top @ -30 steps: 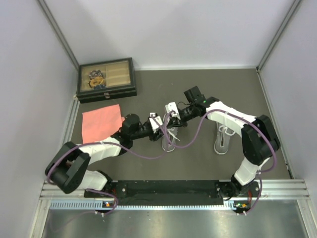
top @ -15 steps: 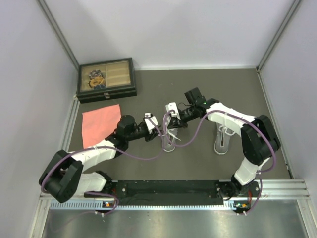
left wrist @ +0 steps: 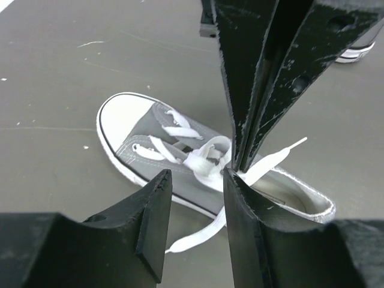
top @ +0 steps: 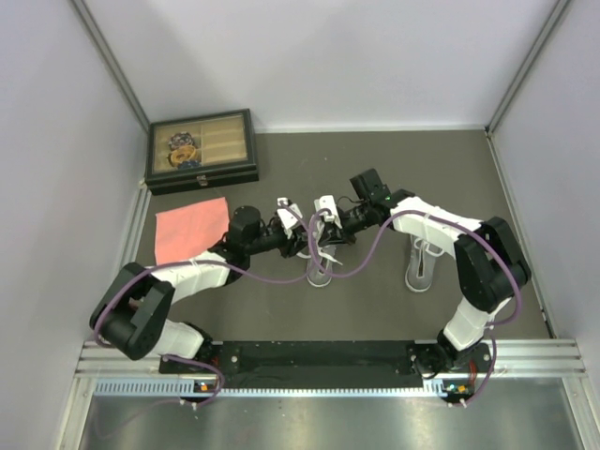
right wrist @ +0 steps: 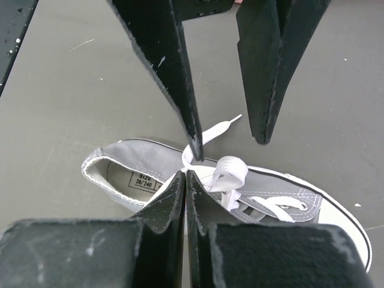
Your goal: Tie the shoes
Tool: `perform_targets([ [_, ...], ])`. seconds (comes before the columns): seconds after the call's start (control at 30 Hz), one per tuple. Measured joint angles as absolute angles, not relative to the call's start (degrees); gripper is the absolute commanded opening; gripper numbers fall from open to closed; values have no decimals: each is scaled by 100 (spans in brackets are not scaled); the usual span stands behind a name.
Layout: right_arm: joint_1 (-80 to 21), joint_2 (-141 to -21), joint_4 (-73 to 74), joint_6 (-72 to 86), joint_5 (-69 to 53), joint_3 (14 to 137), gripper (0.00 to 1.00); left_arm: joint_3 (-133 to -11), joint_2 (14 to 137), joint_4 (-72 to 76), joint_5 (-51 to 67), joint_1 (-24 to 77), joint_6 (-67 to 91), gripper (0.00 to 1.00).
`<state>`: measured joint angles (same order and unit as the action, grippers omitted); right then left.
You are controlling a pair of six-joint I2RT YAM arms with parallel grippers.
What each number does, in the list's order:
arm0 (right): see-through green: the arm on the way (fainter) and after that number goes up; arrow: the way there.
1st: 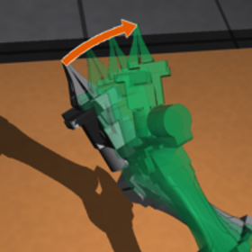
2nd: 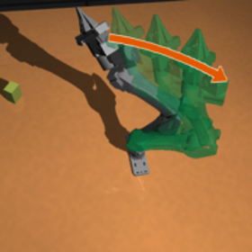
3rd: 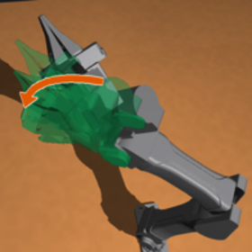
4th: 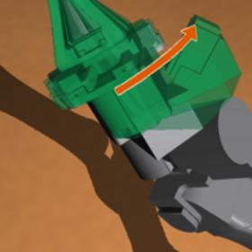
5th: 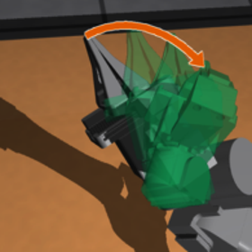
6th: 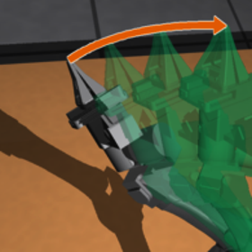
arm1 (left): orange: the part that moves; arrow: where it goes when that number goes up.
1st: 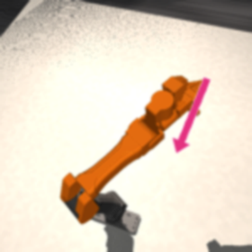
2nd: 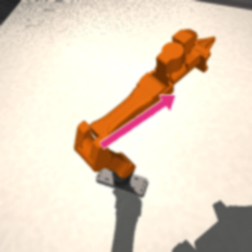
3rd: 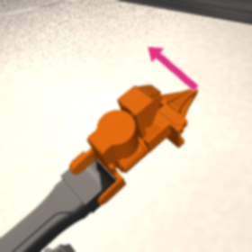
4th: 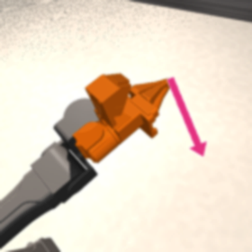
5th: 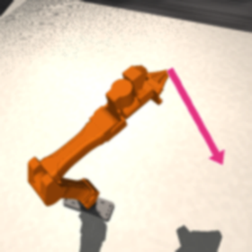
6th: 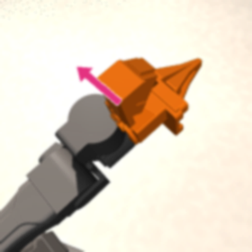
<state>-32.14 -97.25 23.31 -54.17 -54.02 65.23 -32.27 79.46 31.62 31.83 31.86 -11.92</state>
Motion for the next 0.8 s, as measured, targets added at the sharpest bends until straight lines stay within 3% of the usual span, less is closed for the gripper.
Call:
perform_targets([
  [0.2, -3210, -9725, 2309, -5374, -5402, 6523, 0, -3334, 8248, 3306, 3341, 3186, -1094, 42],
  [0.33, -3208, -9725, 2296, -5343, -5398, 6523, 0, -3446, 8510, 3343, 3328, 3186, -1026, 22],
  [0.47, -3203, -9725, 2248, -5245, -5387, 6523, 0, -3511, 8646, 3354, 3297, 3138, -941, 10],
  [0.8, -3133, -9725, 1879, -4464, -5306, 6438, 0, -3601, 8927, 3433, 3208, 2827, -725, 6],
])
